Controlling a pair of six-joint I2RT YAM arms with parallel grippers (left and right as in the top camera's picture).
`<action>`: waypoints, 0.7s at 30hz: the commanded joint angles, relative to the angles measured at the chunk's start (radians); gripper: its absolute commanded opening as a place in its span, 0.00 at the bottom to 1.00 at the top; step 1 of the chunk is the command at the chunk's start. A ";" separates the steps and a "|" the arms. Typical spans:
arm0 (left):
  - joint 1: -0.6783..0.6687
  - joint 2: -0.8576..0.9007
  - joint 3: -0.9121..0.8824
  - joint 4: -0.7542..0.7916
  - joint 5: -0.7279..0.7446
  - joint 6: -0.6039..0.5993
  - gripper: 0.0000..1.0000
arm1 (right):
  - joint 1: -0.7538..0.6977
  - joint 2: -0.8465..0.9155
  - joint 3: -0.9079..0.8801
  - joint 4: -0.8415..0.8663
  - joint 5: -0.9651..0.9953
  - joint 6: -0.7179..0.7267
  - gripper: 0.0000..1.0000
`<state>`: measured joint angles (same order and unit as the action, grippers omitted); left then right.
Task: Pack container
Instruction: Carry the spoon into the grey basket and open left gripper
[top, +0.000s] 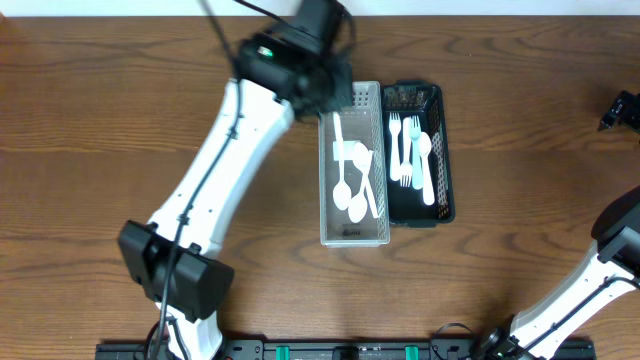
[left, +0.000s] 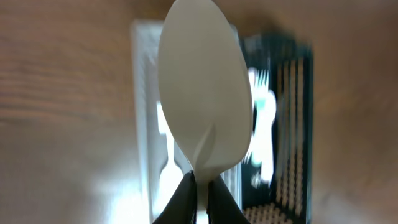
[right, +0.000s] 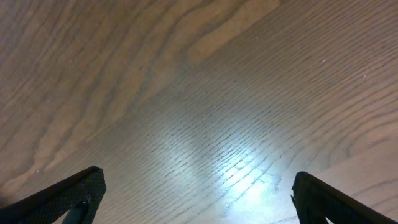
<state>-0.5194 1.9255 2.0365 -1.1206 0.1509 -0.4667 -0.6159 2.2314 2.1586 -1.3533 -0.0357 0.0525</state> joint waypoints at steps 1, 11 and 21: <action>-0.048 0.019 -0.049 -0.024 -0.012 0.052 0.06 | -0.001 -0.024 -0.002 0.000 0.002 0.014 0.99; -0.091 0.019 -0.158 -0.030 -0.012 0.051 0.11 | -0.001 -0.024 -0.002 0.000 0.002 0.014 0.99; -0.090 0.019 -0.167 0.031 -0.012 0.052 0.80 | -0.001 -0.024 -0.002 0.000 0.002 0.014 0.99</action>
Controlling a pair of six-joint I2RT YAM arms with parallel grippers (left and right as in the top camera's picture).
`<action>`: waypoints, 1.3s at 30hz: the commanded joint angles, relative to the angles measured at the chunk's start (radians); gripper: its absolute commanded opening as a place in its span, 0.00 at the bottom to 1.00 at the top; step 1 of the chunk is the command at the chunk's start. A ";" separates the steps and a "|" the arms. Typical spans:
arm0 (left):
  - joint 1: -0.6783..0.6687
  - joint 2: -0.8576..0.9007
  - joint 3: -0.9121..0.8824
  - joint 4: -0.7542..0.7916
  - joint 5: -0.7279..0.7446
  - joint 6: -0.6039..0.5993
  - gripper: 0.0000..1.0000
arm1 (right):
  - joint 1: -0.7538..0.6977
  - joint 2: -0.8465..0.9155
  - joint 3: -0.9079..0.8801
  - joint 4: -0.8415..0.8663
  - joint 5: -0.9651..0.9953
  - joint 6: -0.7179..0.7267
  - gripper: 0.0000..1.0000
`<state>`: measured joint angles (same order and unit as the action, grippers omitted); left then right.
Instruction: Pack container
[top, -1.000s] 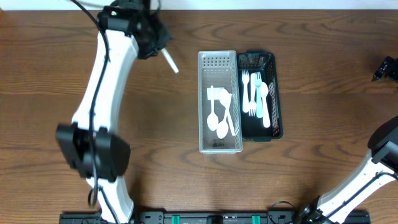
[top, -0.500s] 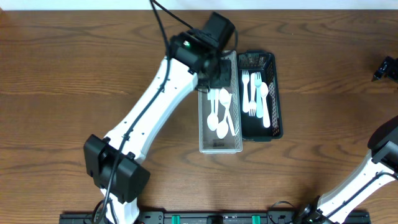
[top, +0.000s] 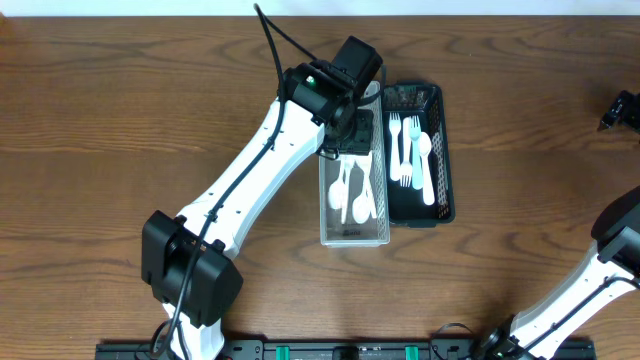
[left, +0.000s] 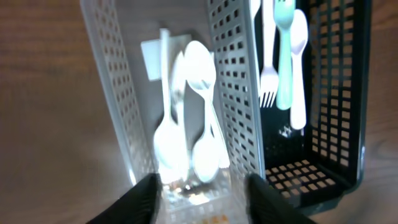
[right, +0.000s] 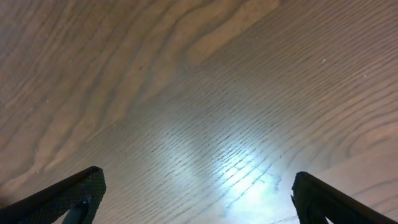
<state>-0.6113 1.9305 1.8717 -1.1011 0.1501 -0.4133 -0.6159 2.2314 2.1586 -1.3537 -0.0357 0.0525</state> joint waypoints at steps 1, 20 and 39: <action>0.002 0.014 -0.002 0.023 -0.011 0.002 0.99 | -0.001 -0.024 -0.002 0.000 0.002 0.014 0.99; 0.154 -0.331 0.072 0.031 -0.252 0.154 0.98 | -0.001 -0.024 -0.002 0.000 0.002 0.014 0.99; 0.154 -0.877 -0.105 -0.337 -0.249 -0.016 0.98 | -0.001 -0.024 -0.002 0.000 0.002 0.014 0.99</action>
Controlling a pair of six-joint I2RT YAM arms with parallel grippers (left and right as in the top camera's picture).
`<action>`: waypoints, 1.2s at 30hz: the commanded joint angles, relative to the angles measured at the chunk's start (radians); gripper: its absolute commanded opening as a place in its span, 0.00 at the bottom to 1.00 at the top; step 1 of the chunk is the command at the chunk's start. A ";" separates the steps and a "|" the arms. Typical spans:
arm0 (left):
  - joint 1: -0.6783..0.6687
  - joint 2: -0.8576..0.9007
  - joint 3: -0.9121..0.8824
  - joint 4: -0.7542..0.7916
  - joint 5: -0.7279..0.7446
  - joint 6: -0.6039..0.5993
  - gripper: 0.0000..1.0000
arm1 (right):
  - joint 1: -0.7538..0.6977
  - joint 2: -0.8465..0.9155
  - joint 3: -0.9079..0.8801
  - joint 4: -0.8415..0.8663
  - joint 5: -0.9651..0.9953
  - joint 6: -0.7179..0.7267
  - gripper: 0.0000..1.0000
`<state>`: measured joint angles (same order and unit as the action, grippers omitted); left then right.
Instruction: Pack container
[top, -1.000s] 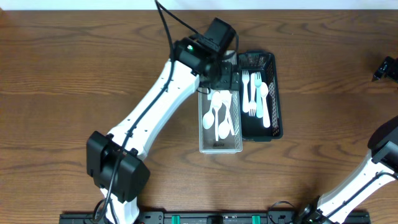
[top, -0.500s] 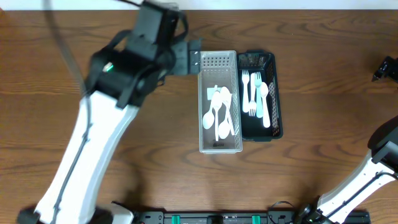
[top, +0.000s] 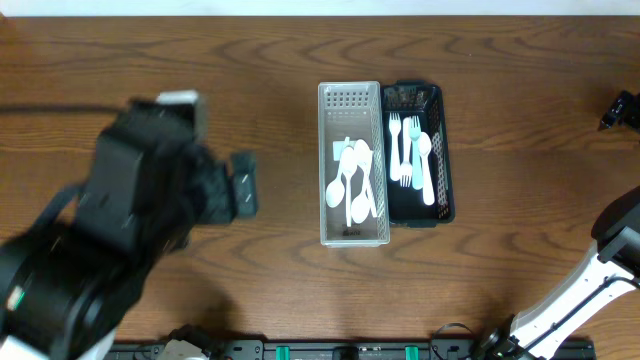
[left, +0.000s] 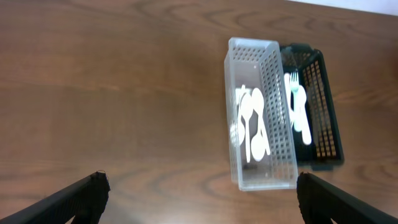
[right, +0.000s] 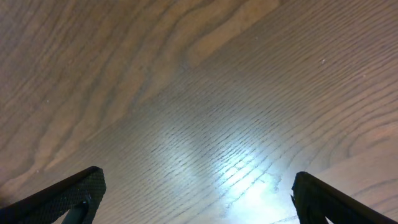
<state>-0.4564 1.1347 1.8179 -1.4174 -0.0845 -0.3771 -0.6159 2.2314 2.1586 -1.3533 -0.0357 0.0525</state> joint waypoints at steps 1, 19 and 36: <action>-0.001 -0.114 -0.077 -0.034 -0.014 -0.075 0.98 | -0.001 -0.024 -0.002 -0.001 0.002 0.014 0.99; -0.001 -0.380 -0.294 -0.229 -0.014 -0.227 0.98 | -0.001 -0.024 -0.002 0.000 0.002 0.014 0.99; 0.018 -0.406 -0.665 0.280 0.039 0.356 0.98 | -0.001 -0.024 -0.002 -0.001 0.002 0.014 0.99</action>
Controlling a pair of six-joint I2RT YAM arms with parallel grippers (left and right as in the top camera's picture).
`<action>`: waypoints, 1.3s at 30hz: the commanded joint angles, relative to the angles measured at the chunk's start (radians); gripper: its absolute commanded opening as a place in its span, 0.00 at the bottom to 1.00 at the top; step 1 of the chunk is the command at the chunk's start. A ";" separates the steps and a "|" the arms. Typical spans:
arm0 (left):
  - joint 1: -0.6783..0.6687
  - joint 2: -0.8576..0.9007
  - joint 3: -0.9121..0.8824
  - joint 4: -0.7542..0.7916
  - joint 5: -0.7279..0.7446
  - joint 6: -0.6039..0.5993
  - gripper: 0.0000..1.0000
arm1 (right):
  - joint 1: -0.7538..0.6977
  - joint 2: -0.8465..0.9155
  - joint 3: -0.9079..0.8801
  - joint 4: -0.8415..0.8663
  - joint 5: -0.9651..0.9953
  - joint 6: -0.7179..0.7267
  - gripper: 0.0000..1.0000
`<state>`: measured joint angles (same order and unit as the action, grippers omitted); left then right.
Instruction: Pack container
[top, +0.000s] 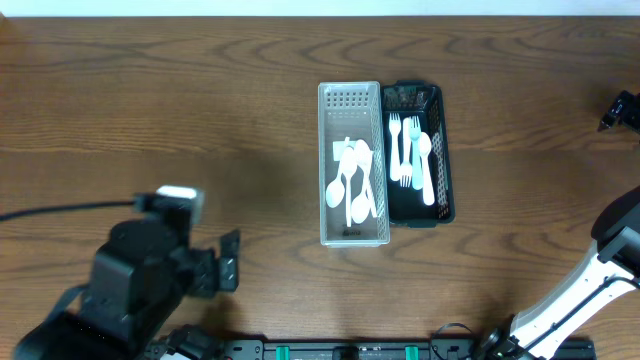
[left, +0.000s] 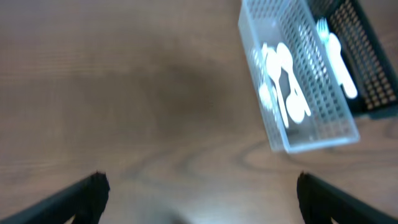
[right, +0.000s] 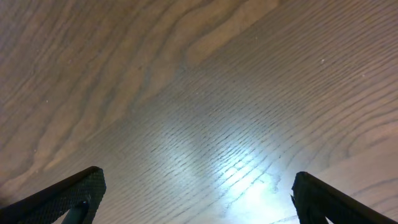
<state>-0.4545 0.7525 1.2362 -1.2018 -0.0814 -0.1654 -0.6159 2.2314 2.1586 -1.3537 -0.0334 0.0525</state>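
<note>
A clear slotted basket (top: 350, 215) stands mid-table and holds several white spoons (top: 352, 185). Against its right side stands a black basket (top: 443, 160) with white and pale blue forks (top: 404, 150) and a spoon. In the left wrist view the clear basket (left: 323, 118) and its spoons (left: 281, 81) lie far off at the upper right. My left gripper (left: 199, 199) is open and empty over bare wood near the front left of the table (top: 229, 272). My right gripper (right: 198, 199) is open and empty at the far right edge (top: 620, 108).
Brown wooden table (top: 180, 100) all around the two baskets. My left arm's bulky body (top: 140, 290) covers the front left corner. The right arm (top: 610, 260) runs along the right edge. A black rail (top: 340, 350) lines the front edge.
My left arm has drawn back from the left middle of the table to the front left corner. Its gripper is still open and empty. The baskets, the cutlery and the right arm are unchanged.
My left gripper first held a white spoon above the clear basket. Then it was open low over that basket, with the spoon among the others inside. After that the arm was off to the left, and now it is at the front left. The right arm stayed put.
</note>
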 joint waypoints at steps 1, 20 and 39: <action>0.030 -0.038 -0.124 0.113 0.068 0.169 0.98 | -0.001 -0.024 -0.002 0.000 0.000 0.014 0.99; 0.433 -0.557 -0.900 0.922 0.327 0.341 0.98 | -0.001 -0.024 -0.002 0.000 0.000 0.014 0.99; 0.478 -0.751 -1.179 1.054 0.140 0.015 0.98 | -0.001 -0.024 -0.002 0.000 0.000 0.014 0.99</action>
<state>0.0177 0.0109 0.0822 -0.1555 0.1295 -0.0044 -0.6159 2.2314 2.1586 -1.3537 -0.0330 0.0525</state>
